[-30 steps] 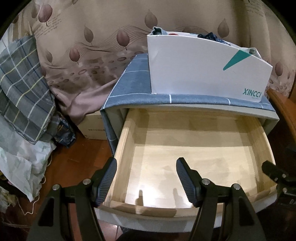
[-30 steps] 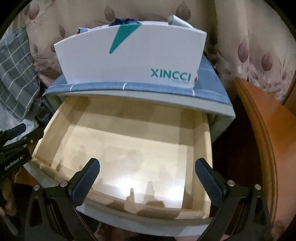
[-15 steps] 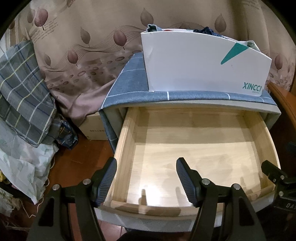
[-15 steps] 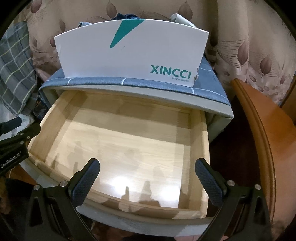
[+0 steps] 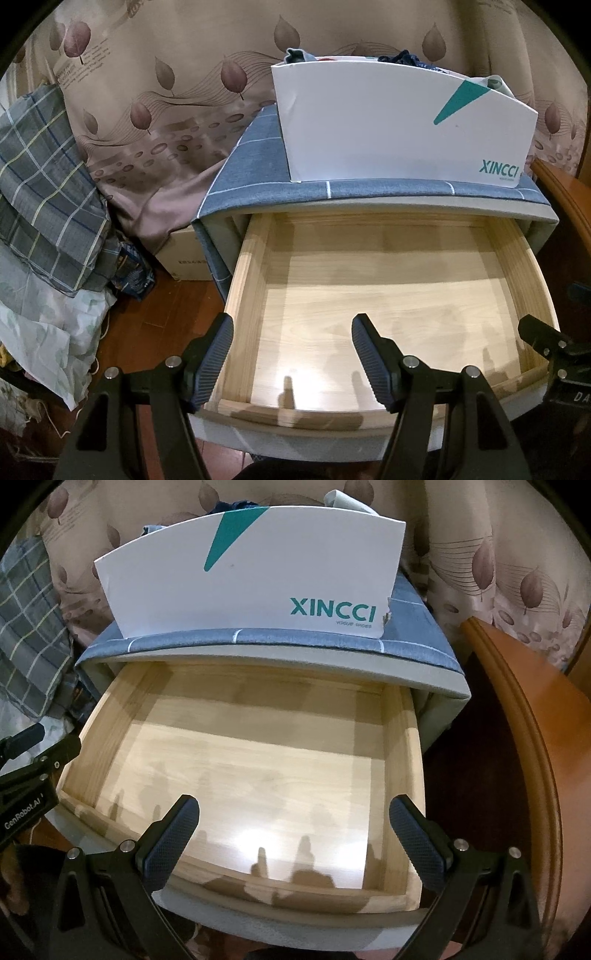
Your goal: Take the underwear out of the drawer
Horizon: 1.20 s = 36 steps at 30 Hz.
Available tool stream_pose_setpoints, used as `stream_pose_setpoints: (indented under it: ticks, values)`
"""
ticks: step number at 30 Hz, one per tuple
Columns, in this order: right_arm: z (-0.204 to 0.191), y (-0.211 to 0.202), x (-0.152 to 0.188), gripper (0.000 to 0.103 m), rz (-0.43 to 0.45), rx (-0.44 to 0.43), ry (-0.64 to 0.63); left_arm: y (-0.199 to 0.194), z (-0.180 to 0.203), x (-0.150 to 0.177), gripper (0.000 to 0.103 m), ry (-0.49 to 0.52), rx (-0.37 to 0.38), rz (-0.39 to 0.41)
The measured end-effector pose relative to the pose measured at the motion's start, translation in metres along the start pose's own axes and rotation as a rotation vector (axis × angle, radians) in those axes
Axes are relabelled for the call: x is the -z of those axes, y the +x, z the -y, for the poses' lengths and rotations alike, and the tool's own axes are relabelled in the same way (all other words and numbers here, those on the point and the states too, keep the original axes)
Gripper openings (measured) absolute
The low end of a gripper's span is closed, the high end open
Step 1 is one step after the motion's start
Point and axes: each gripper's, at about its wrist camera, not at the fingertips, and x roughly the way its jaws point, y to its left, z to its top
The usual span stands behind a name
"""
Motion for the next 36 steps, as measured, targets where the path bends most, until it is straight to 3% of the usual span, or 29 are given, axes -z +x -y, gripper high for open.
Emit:
stream_pose_setpoints:
  ticks: [36]
  values:
    - [-0.0028,0.0027,-0.0004,0.102,-0.017,0.012,-0.008,-0.0027,0.0061,0.0014,0.068,0.027,-0.003,0.019]
